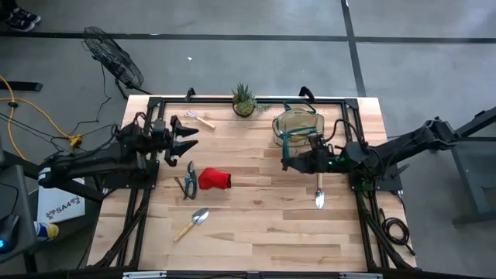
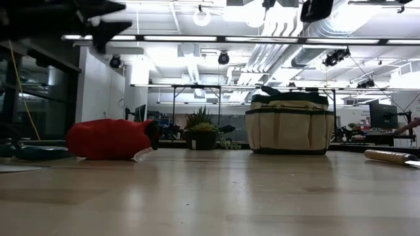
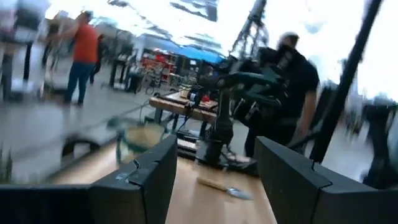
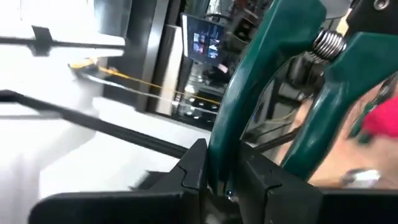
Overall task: Pick & Place Garden tools in Gardening bag
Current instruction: Put the right green shear scissors into the light brown gardening bag
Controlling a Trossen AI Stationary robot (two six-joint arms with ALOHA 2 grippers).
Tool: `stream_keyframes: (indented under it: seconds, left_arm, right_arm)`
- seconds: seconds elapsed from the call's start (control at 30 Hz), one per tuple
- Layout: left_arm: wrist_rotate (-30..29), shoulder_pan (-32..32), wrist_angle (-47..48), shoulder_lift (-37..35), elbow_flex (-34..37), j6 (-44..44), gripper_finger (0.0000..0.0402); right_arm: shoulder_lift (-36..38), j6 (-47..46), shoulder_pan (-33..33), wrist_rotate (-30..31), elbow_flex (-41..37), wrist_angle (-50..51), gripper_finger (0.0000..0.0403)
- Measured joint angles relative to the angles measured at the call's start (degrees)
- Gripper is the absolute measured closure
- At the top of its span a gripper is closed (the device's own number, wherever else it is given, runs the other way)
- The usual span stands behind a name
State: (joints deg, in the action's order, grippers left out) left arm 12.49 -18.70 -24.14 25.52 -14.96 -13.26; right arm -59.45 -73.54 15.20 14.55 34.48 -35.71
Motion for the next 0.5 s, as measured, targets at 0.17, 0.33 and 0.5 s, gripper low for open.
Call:
stream_keyframes:
  seconds: [0.17, 0.33, 0.5]
  left_arm:
    - [7.8, 0.0, 0.1, 13.2, -11.8, 16.6, 0.0190]
    - [17.5, 0.6, 0.4, 25.8, -23.3, 27.5, 0.0190]
    - [18.3, 4.3, 3.9, 35.2, -32.3, 35.6, 0.0190]
  right_arm:
    - [-5.2, -8.9, 0.0, 0.4, 0.0, -7.8, 0.0360]
    - [-8.7, -9.9, 0.0, 3.2, 0.0, -17.2, 0.0360]
    - [-9.8, -9.8, 0.0, 6.5, 0.0, -20.4, 0.0360]
